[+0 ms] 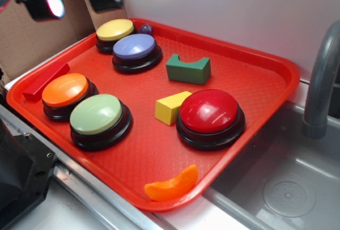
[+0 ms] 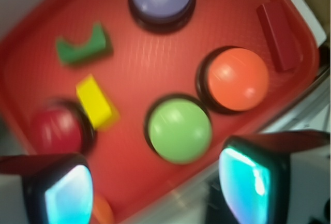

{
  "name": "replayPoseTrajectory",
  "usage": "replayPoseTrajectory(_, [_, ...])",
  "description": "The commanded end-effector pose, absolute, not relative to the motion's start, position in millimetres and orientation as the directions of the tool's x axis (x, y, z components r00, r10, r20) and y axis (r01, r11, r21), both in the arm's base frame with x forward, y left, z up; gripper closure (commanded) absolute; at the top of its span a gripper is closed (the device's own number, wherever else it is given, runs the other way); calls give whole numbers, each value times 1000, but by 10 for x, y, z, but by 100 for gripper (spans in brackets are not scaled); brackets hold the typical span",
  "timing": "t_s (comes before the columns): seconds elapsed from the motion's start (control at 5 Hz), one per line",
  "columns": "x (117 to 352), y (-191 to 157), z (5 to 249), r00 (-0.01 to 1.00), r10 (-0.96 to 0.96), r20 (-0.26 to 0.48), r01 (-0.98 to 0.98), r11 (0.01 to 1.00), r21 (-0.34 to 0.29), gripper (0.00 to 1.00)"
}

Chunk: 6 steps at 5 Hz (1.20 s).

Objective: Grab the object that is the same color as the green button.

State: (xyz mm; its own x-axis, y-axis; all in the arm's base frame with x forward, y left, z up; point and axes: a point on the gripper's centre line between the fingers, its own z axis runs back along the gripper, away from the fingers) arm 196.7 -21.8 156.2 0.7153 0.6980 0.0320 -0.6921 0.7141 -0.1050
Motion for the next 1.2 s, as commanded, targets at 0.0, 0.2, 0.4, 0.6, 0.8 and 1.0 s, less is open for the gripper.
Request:
replayPoseTrajectory(0.0, [2429,-103,1252,438,888,142,-871,458,-177,0])
replayPoseTrajectory(0.2, [2624,-149,1055,386,913,134,-889,406,-210,0])
replayPoseTrajectory(0.4, [2838,-144,846,344,928,142,-913,366,-178,0])
replayPoseTrajectory(0.6, [2950,-164,694,318,938,139,-927,338,-163,0])
replayPoseTrajectory(0.8, [3037,-187,559,338,934,121,-927,352,-128,0])
replayPoseTrajectory(1.0, [3023,-237,471,349,932,98,-925,359,-124,0])
